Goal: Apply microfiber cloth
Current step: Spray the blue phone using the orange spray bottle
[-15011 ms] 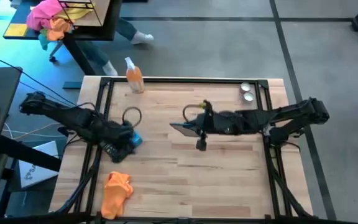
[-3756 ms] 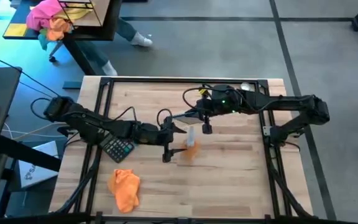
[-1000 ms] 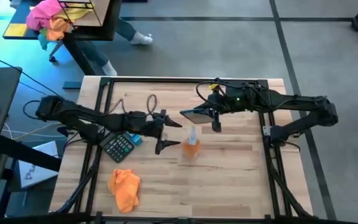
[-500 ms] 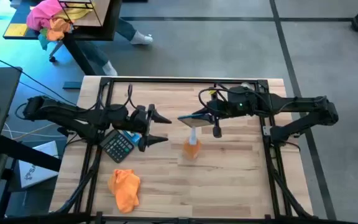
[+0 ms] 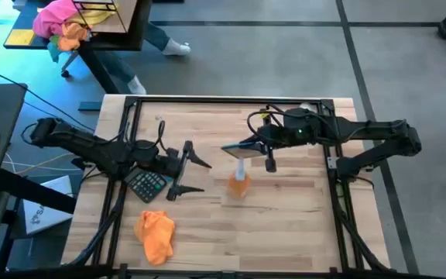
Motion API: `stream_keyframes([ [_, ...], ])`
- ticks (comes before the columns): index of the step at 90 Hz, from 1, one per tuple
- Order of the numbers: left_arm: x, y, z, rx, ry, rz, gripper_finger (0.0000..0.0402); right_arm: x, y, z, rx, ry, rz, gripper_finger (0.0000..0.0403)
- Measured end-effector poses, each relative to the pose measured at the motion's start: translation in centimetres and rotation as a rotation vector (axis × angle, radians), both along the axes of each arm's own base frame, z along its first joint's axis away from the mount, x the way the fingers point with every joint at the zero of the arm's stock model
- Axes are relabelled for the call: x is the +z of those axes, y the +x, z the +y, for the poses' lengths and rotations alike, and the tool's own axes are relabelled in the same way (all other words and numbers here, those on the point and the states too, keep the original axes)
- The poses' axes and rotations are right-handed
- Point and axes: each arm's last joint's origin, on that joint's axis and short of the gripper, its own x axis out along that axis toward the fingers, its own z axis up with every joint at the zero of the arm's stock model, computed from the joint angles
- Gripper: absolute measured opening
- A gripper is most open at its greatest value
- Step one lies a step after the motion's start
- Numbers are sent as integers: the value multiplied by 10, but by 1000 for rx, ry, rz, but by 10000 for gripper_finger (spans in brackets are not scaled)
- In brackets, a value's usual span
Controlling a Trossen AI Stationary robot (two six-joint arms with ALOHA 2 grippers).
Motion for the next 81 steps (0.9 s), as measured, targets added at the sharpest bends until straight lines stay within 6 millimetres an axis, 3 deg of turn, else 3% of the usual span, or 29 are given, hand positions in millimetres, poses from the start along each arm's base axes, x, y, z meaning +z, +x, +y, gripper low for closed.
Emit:
stream_keyframes([
  [13, 3, 2, 11, 221, -226, 2, 328, 0, 0, 0, -1, 2, 0, 0],
  [25, 5, 2, 11, 220, -106, -18, 328, 0, 0, 0, -6, 17, 0, 0],
  [34, 5, 1, 5, 110, -98, -9, 328, 0, 0, 1, -4, 18, 2, 0],
  [45, 2, 0, -1, 6, 47, 3, 328, -1, 0, 1, -4, 18, 9, 0],
  [69, 0, 0, 10, 339, -65, 31, 328, -1, 0, 1, -9, 32, 9, 0],
  [81, 0, 0, 8, 248, -86, 31, 328, -1, -1, 1, -9, 33, 11, 0],
])
